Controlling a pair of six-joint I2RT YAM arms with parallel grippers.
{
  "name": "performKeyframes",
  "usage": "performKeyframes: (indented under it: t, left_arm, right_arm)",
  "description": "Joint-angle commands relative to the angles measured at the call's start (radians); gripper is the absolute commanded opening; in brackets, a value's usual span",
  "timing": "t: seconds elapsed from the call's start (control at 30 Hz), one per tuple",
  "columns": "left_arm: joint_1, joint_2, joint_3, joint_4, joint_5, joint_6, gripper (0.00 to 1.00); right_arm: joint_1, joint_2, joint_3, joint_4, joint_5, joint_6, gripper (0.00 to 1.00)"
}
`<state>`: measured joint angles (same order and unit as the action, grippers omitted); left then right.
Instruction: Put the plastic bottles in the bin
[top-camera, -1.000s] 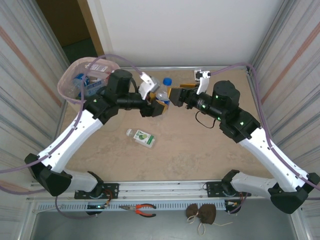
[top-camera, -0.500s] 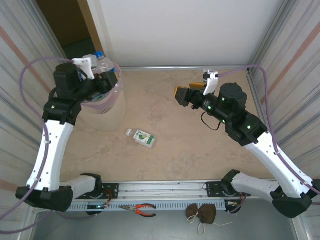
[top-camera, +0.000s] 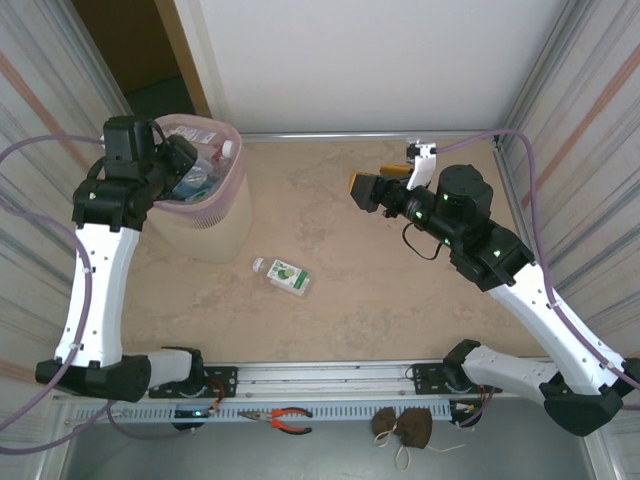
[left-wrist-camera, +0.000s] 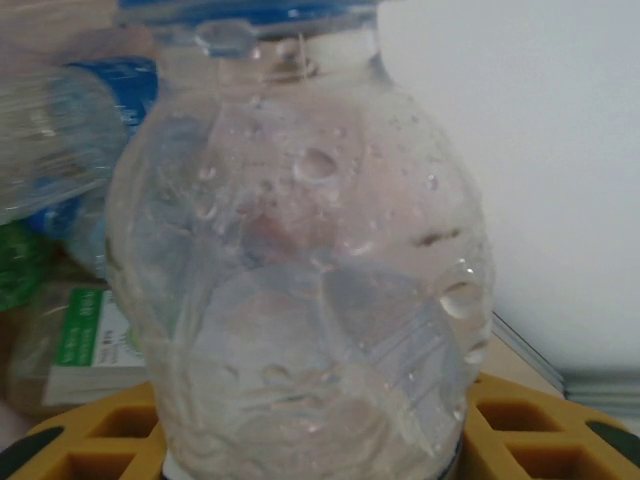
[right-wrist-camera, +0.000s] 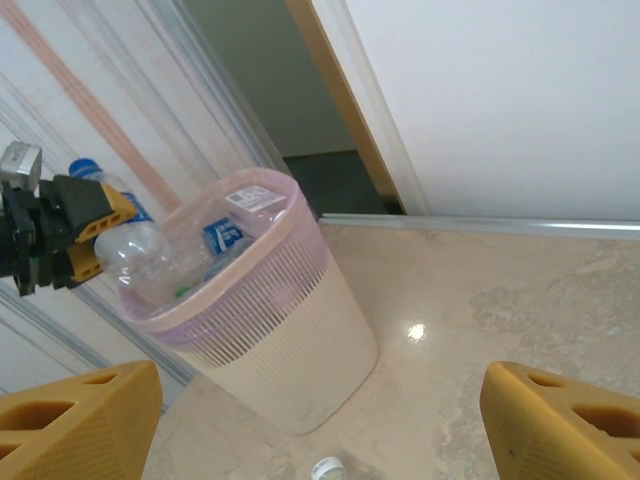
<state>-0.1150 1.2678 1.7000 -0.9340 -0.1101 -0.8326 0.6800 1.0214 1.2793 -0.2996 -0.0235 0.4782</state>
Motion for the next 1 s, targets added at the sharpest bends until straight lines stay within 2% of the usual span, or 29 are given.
performKeyframes:
  t: [0.0,0.13,0.33,0.43,0.53,0.63,0.77,0.97]
  left_arm:
    - [0.028,0.021,0.046,-0.132,-0.108,-0.081,0.46]
    - [0.058,0.043,0.030,-0.144,-0.091,-0.100,0.48]
    - [0.079,0.080,-0.002,-0.149,-0.054,-0.111,0.56]
    - [0.082,0.082,-0.016,-0.152,-0.053,-0.121,0.63]
    - [0.086,0.082,-0.015,-0.155,-0.052,-0.114,0.76]
    - [0.085,0.081,0.004,-0.171,-0.057,-0.103,0.80]
    - [0.085,0.070,0.022,-0.164,-0.060,-0.081,0.80]
    - [0.085,0.050,0.023,-0.062,-0.012,0.021,0.73]
  right_arm:
    - [-0.005,-0.005,-0.002,0.001,0.000,-0.010,0.82]
    - [-0.007,-0.010,-0.010,0.001,0.003,-0.007,0.82]
    - [-0.010,-0.019,-0.024,0.000,0.007,-0.002,0.82]
    - [-0.013,-0.024,-0.026,-0.003,0.007,-0.004,0.82]
    - [-0.014,-0.027,-0.026,-0.007,0.008,-0.003,0.82]
    - [-0.018,-0.027,-0.025,-0.008,0.007,-0.005,0.82]
    - [-0.017,-0.024,-0.021,-0.008,0.001,-0.005,0.82]
    - [-0.018,-0.027,-0.019,-0.013,0.005,-0.007,0.82]
